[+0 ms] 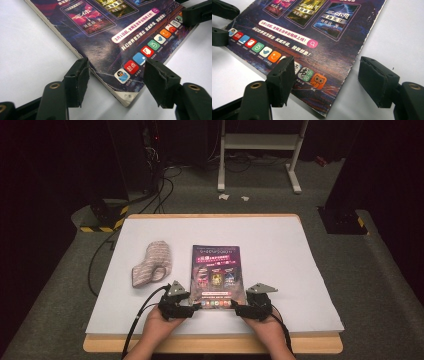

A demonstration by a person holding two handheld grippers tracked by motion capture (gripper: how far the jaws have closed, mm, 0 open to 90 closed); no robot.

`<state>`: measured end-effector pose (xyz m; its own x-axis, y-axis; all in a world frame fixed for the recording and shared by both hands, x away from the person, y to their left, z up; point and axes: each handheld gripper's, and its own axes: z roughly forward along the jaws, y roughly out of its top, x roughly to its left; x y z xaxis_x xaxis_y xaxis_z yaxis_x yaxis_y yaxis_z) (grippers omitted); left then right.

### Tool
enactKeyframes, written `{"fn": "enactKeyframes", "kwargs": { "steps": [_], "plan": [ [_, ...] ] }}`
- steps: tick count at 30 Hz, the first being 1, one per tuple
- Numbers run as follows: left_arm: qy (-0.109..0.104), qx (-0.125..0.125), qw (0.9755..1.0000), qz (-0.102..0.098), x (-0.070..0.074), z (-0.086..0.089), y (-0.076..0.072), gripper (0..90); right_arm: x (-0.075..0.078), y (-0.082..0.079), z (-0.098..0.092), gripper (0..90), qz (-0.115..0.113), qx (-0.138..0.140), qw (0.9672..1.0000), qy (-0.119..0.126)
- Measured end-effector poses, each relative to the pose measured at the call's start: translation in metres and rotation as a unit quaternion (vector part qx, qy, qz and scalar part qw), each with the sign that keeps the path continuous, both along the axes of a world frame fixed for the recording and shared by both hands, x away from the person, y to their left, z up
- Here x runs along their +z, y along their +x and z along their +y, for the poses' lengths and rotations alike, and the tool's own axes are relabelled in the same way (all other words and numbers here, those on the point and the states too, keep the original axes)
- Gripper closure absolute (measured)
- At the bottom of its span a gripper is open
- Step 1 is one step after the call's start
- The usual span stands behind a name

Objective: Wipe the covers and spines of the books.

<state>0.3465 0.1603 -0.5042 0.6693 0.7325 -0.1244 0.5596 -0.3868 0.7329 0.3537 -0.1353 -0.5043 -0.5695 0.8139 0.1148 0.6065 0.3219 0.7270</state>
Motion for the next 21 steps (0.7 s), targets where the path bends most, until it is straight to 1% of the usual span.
{"fn": "enactKeyframes", "kwargs": {
  "steps": [6,7,8,10,12,13,17,19,21],
  "plan": [
    [0.001,0.000,1.0000,-0.001,0.0000,-0.0004,-0.0004,38.1,0.0003,-0.0009,0.0029,29.7,0.004,-0.004,1.0000,0.003],
    [0.001,-0.001,1.0000,-0.001,0.0000,-0.0005,-0.0004,38.3,0.0007,-0.0013,0.0038,29.4,0.014,-0.002,0.9998,0.011],
    [0.001,0.000,1.0000,0.000,0.0001,-0.0006,-0.0004,38.4,0.0007,-0.0012,0.0039,29.5,0.015,-0.003,0.9998,0.013],
    [0.001,0.002,1.0000,0.002,0.0004,-0.0011,-0.0003,38.8,0.0008,-0.0008,0.0038,29.8,0.021,-0.013,0.9994,0.022],
    [0.002,0.003,1.0000,0.002,0.0005,-0.0014,-0.0003,39.1,0.0019,0.0011,0.0022,30.0,0.035,-0.020,0.9985,0.037],
    [0.003,0.002,1.0000,0.002,0.0005,-0.0014,-0.0004,39.1,0.0019,0.0018,0.0018,30.8,0.035,-0.020,0.9984,0.038],
    [0.004,0.003,1.0000,0.001,0.0005,-0.0016,-0.0005,39.2,0.0011,-0.0003,0.0038,31.5,0.029,-0.027,0.9988,0.031],
    [0.005,0.004,1.0000,0.001,0.0006,-0.0020,-0.0007,39.4,0.0013,-0.0005,0.0039,32.9,0.027,-0.030,0.9986,0.032],
    [0.006,0.004,1.0000,-0.001,0.0006,-0.0023,-0.0008,39.6,0.0011,-0.0013,0.0033,33.7,0.030,-0.038,0.9980,0.041]
  ]
}}
